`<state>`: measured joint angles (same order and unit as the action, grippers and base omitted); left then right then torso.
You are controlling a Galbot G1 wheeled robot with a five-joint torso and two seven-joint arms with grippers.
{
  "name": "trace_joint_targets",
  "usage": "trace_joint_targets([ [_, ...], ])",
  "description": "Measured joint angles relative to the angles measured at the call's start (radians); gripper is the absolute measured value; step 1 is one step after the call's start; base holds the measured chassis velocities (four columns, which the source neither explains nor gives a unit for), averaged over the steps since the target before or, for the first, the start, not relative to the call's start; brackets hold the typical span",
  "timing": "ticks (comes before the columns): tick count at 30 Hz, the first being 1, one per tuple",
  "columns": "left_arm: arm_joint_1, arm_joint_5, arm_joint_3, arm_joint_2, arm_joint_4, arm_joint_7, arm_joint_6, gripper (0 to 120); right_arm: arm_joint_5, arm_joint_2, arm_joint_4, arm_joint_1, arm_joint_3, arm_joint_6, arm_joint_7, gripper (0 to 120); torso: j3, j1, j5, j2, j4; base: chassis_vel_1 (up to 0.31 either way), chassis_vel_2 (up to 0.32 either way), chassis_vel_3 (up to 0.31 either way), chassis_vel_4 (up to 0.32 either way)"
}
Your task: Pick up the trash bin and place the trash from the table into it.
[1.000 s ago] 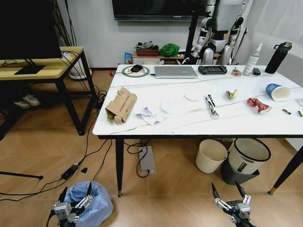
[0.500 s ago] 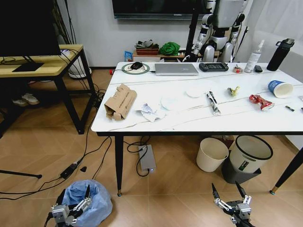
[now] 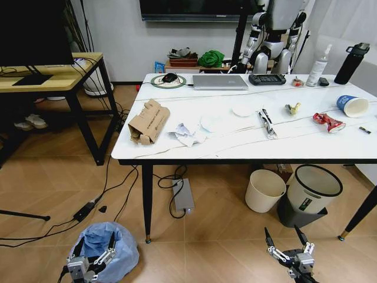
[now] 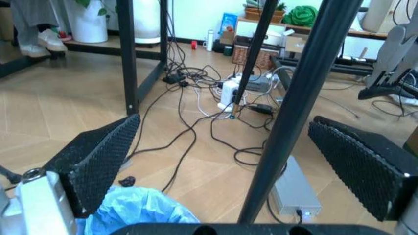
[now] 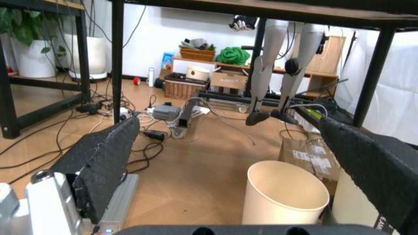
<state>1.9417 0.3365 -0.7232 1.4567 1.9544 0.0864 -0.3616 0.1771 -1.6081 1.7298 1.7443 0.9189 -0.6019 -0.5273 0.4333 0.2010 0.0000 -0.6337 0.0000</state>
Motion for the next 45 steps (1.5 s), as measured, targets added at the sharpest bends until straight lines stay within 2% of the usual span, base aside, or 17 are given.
trace_joint_targets([
  [20,-0.013,0.032,-0.034,0.005,-0.024,0.004,-0.004,98,-0.022,0.000,0.004,0.000,-0.001,-0.002,-0.003,100,-0.051,-0.032,0.0000,0.083,0.0000,0.000,0.000,0.000,0.000],
  [45,-0.010,0.003,-0.012,0.028,-0.037,0.008,-0.021,97,-0.029,0.000,-0.009,-0.003,-0.011,-0.010,-0.008,100,-0.113,-0.071,0.0000,0.184,0.0000,0.000,0.000,0.000,0.000],
])
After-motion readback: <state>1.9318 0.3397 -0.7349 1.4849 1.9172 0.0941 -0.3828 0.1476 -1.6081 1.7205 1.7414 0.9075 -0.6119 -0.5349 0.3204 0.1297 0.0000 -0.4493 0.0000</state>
